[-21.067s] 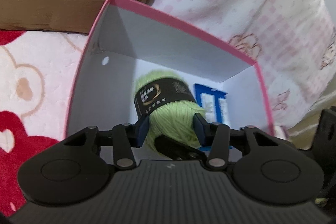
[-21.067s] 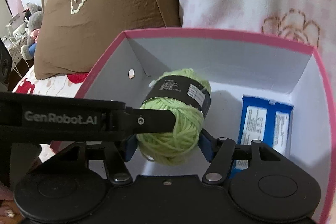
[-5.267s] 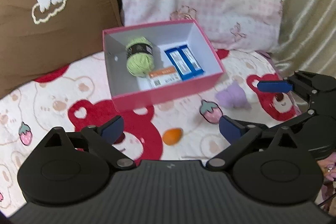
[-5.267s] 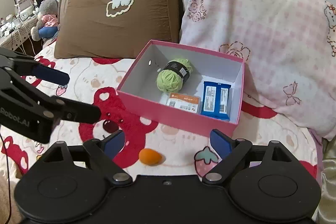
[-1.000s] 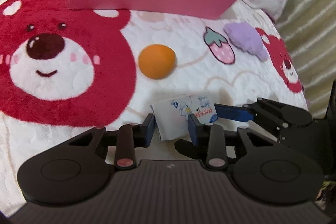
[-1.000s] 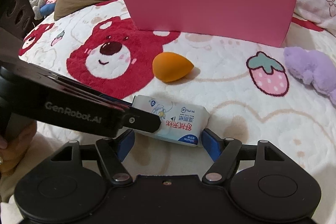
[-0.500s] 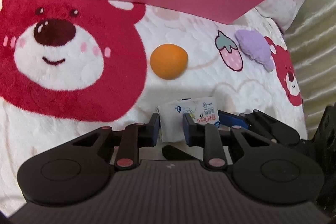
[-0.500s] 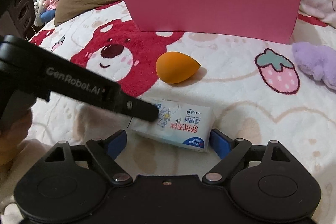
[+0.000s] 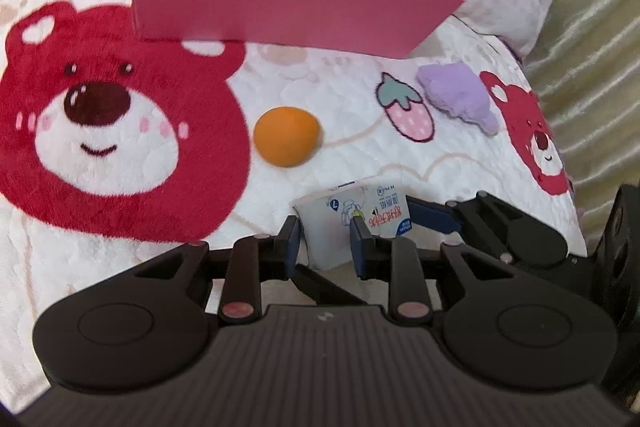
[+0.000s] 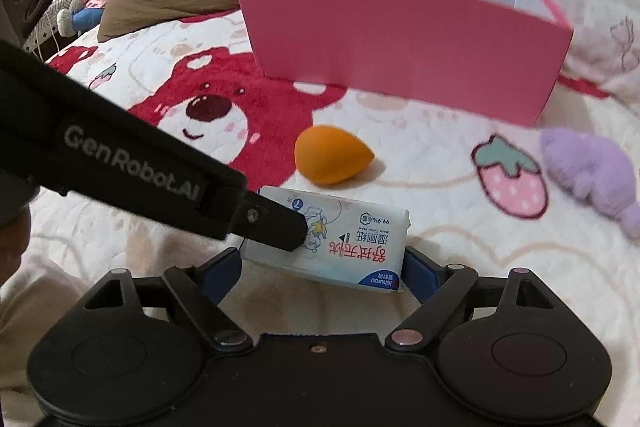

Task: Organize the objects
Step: 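Lift the white tissue packet with the left tool toward the pink box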

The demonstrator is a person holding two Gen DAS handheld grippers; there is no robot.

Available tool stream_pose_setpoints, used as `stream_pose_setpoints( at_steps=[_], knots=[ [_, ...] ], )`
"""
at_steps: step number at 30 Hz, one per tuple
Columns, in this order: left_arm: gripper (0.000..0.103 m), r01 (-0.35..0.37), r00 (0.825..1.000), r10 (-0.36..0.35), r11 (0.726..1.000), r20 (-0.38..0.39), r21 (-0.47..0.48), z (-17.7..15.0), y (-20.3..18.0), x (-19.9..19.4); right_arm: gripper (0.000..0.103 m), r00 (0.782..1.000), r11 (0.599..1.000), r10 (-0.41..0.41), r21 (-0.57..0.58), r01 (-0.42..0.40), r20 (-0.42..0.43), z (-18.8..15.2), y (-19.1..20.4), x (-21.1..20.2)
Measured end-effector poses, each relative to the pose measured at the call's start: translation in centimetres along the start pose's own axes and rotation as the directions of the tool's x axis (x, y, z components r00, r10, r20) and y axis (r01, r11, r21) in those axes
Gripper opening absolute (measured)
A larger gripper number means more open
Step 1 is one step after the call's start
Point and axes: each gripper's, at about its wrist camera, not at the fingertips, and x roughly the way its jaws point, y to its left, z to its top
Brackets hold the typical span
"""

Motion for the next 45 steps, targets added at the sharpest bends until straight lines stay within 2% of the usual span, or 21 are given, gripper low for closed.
stream_pose_setpoints(
  at_steps=[4, 11, 18, 21, 24, 26, 34, 39, 45],
  knots=[
    [0.024, -0.007, 0.999, 0.006, 0.999, 0.035, 0.034, -0.1, -1.3, -1.2, 0.089, 1.000, 1.000, -0.009, 0.021, 0.009, 0.015, 0.7, -0.4, -0.7],
    [0.024, 0.016, 0.995, -0.017, 1.000, 0.099, 0.017, 0.6, -1.7, -4.1, 0.089, 0.997, 1.000, -0.016, -0.012, 0.017, 0.071, 1.4, 0.0, -2.8],
    [0.024, 0.046, 0.990, -0.046, 0.999, 0.132, 0.006, 1.4, -1.8, -6.4, 0.089, 0.996, 0.999, -0.013, -0.032, 0.017, 0.093, 2.1, 0.8, -4.1],
    [0.024, 0.044, 0.989, -0.048, 0.999, 0.143, 0.029, 1.6, -2.2, -7.3, 0.089, 0.995, 1.000, -0.007, -0.028, 0.009, 0.098, 2.5, 0.9, -4.5],
    [0.024, 0.059, 0.982, -0.069, 0.997, 0.177, 0.058, 1.6, -2.7, -8.1, 0.086, 0.994, 0.999, -0.014, -0.031, 0.018, 0.109, 3.0, 1.2, -5.1],
    [0.024, 0.067, 0.978, -0.075, 0.997, 0.193, 0.046, 1.8, -2.8, -8.7, 0.085, 0.992, 0.999, -0.031, -0.033, 0.035, 0.126, 3.3, 1.2, -5.6],
    [0.024, 0.130, 0.971, -0.124, 0.991, 0.203, -0.015, 3.1, -2.7, -10.5, 0.084, 0.990, 0.999, -0.022, -0.023, 0.025, 0.137, 4.7, 1.0, -7.5],
    [0.024, 0.112, 0.971, -0.109, 0.994, 0.212, -0.003, 3.9, -3.3, -11.3, 0.084, 0.993, 1.000, 0.000, -0.005, 0.001, 0.119, 6.1, 0.4, -8.2],
    [0.024, 0.119, 0.968, -0.114, 0.993, 0.226, -0.008, 5.4, -3.8, -13.1, 0.083, 0.993, 0.998, 0.027, -0.051, -0.021, 0.112, 8.1, 0.1, -8.9]
  ],
)
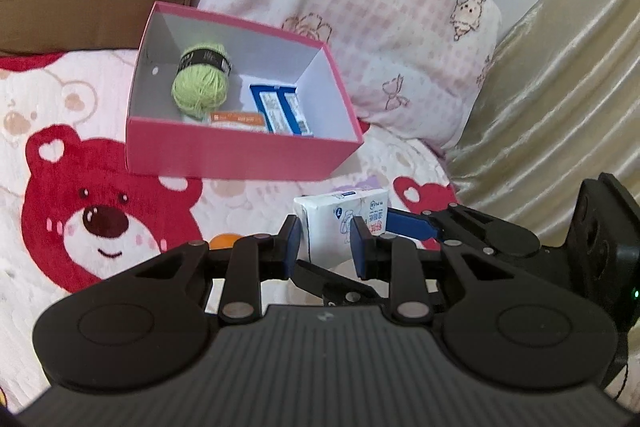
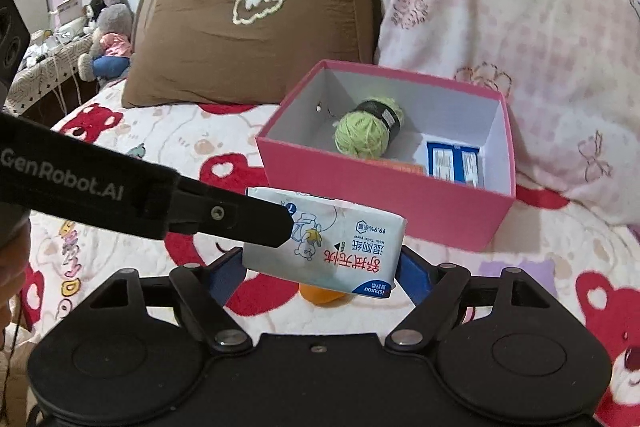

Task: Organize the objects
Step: 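Lift the white tissue packet with the left tool toward the pink box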

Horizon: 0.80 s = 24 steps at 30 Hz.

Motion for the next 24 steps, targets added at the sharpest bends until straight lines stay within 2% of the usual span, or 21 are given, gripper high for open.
stream_pose_setpoints(
  at_steps=[4, 6, 16, 19, 24],
  knots=[
    [0.025, -0.050, 0.999, 0.050, 0.999, -0.020, 0.015, 2.2, -1.0, -0.2, 0.083, 1.000, 1.000, 0.018, -0.011, -0.019, -0.018, 2.3, -0.5, -0.4],
    [0.026, -0.053, 0.998, 0.054, 0.998, -0.028, 0.032, 3.3, -1.2, -0.2, 0.083, 0.999, 1.000, 0.025, -0.014, -0.025, -0.032, 3.6, -0.7, -0.3],
    [0.026, -0.053, 0.998, 0.053, 0.999, -0.027, -0.007, 8.9, -1.3, 0.1, 0.083, 0.999, 0.998, 0.047, -0.028, -0.048, -0.007, 9.2, -2.8, 0.4],
    [0.026, -0.065, 0.998, 0.065, 0.998, -0.014, 0.001, 10.2, -1.6, 0.4, 0.083, 0.999, 0.999, 0.049, -0.023, -0.049, -0.014, 10.6, -3.4, 0.7],
    [0.026, -0.075, 0.997, 0.076, 0.996, 0.014, -0.039, 12.1, -1.4, 0.9, 0.083, 0.999, 0.998, 0.047, -0.038, -0.048, -0.027, 13.0, -4.4, 1.4]
  ],
)
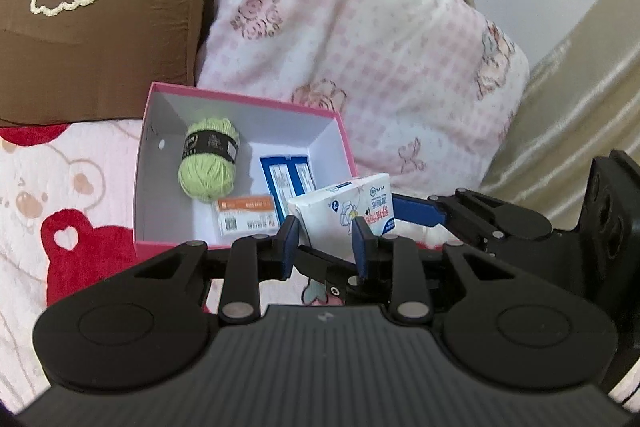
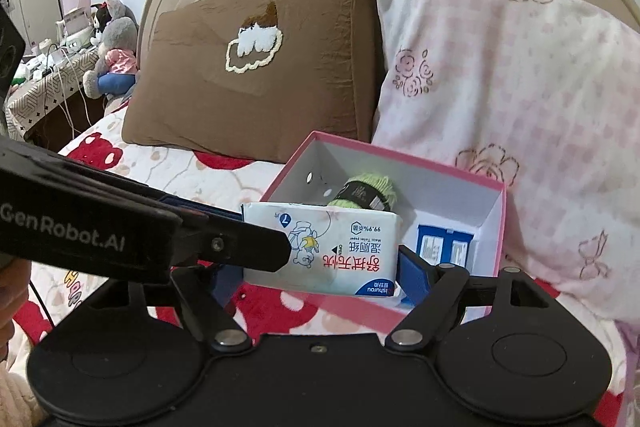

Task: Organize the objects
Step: 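Lift the white tissue packet with the left tool toward the pink box, then lower the tissue packet into the pink box and open the left tool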

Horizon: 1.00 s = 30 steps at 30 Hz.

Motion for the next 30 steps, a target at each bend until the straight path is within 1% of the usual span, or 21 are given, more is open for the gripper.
stream_pose_setpoints(
  at_steps=[2, 4, 6, 10, 12, 15, 19, 22, 23, 25, 30],
  knots=[
    [0.026, -0.014, 1.000, 0.014, 1.000, 0.027, 0.007, 0.6, -0.1, 0.3, 0.082, 1.000, 1.000, -0.001, -0.012, 0.001, 0.004, 0.8, -0.4, 0.3],
    [0.026, -0.032, 0.998, 0.031, 0.999, 0.047, 0.011, 1.3, -0.1, 0.7, 0.082, 0.999, 0.999, -0.002, -0.035, 0.004, 0.036, 1.5, -0.8, 0.6],
    [0.026, -0.040, 0.998, 0.041, 0.999, 0.049, -0.005, 2.2, 0.2, 1.2, 0.082, 0.999, 1.000, 0.010, -0.030, -0.009, 0.051, 2.1, -1.3, 1.1],
    [0.026, -0.031, 0.999, 0.032, 0.999, 0.039, -0.039, 3.5, 1.1, 2.9, 0.082, 0.999, 1.000, 0.022, 0.005, -0.022, 0.045, 3.3, -2.6, 2.5],
    [0.026, -0.019, 0.999, 0.022, 0.997, 0.044, -0.074, 3.9, 1.6, 4.0, 0.082, 0.999, 0.999, 0.023, 0.023, -0.024, 0.035, 3.5, -3.2, 3.3],
    [0.026, -0.031, 0.998, 0.034, 0.997, 0.047, -0.064, 4.3, 1.7, 6.0, 0.082, 0.999, 0.999, 0.007, 0.041, -0.008, 0.039, 3.6, -4.2, 4.4],
    [0.026, -0.045, 0.999, 0.046, 0.998, 0.019, -0.044, 4.8, 2.1, 8.9, 0.082, 1.000, 0.993, 0.013, 0.117, -0.014, 0.005, 3.7, -6.2, 6.6],
    [0.026, -0.038, 0.999, 0.036, 0.997, -0.021, -0.073, 4.9, 3.2, 11.2, 0.082, 1.000, 0.992, -0.005, 0.125, 0.007, -0.020, 3.3, -7.1, 8.4],
    [0.026, -0.039, 0.999, 0.037, 0.995, -0.029, -0.089, 4.8, 3.6, 11.9, 0.082, 1.000, 0.991, -0.003, 0.136, 0.007, -0.030, 3.0, -7.5, 9.1],
    [0.026, -0.046, 0.998, 0.042, 0.995, -0.045, -0.087, 4.3, 4.1, 13.2, 0.082, 0.999, 0.985, 0.013, 0.170, -0.006, -0.045, 2.3, -8.2, 10.3],
    [0.026, -0.066, 0.993, 0.056, 0.993, -0.100, -0.102, 4.0, 5.5, 16.7, 0.082, 0.996, 0.980, 0.027, 0.198, -0.011, -0.079, 0.6, -9.4, 13.3]
  ],
)
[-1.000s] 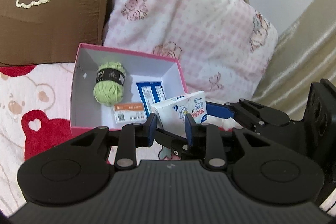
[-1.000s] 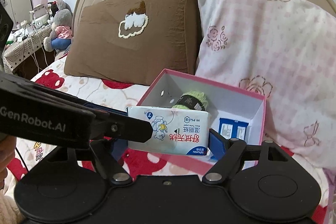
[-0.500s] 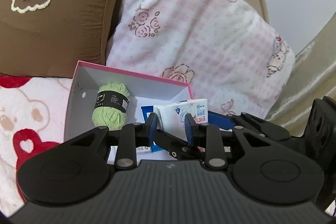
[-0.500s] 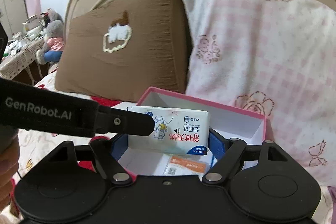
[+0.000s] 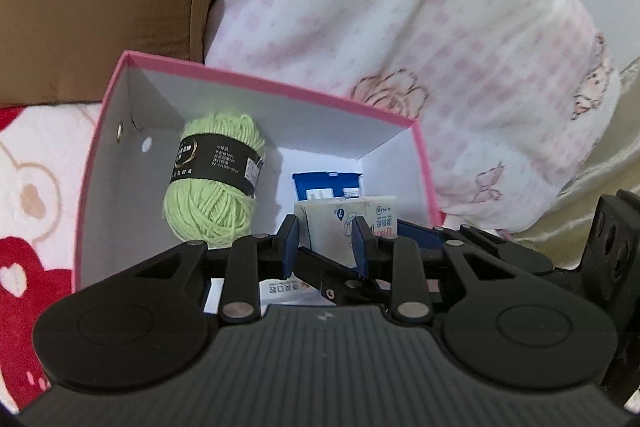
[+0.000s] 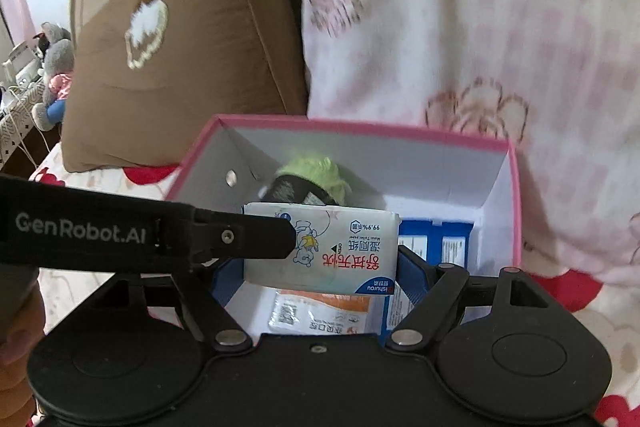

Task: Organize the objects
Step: 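Lower the tissue packet into the pink box and open the left tool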

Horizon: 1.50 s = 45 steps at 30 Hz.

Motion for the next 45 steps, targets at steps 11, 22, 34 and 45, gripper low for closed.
stream_pose_setpoints(
  at_steps=[11, 22, 34, 45],
  knots=[
    [0.026, -0.039, 0.998, 0.035, 0.997, -0.059, -0.074, 1.3, 1.7, 6.8, 0.082, 0.991, 0.995, -0.028, 0.091, 0.041, -0.133, 0.8, -3.3, 6.3],
    [0.026, -0.147, 0.989, 0.143, 0.985, -0.047, -0.090, 1.0, 3.5, 7.5, 0.082, 0.978, 0.997, -0.032, 0.064, 0.047, -0.207, 1.0, -1.9, 9.4],
    [0.025, -0.134, 0.990, 0.125, 0.977, -0.065, -0.166, 1.1, 6.0, 7.2, 0.082, 0.967, 0.994, 0.044, 0.110, -0.017, -0.252, 1.5, -1.2, 10.9],
    [0.027, -0.152, 0.987, 0.142, 0.976, -0.072, -0.156, 0.2, 6.0, 7.1, 0.085, 0.966, 0.998, 0.040, 0.059, -0.026, -0.257, 1.1, -1.2, 10.1]
  ],
)
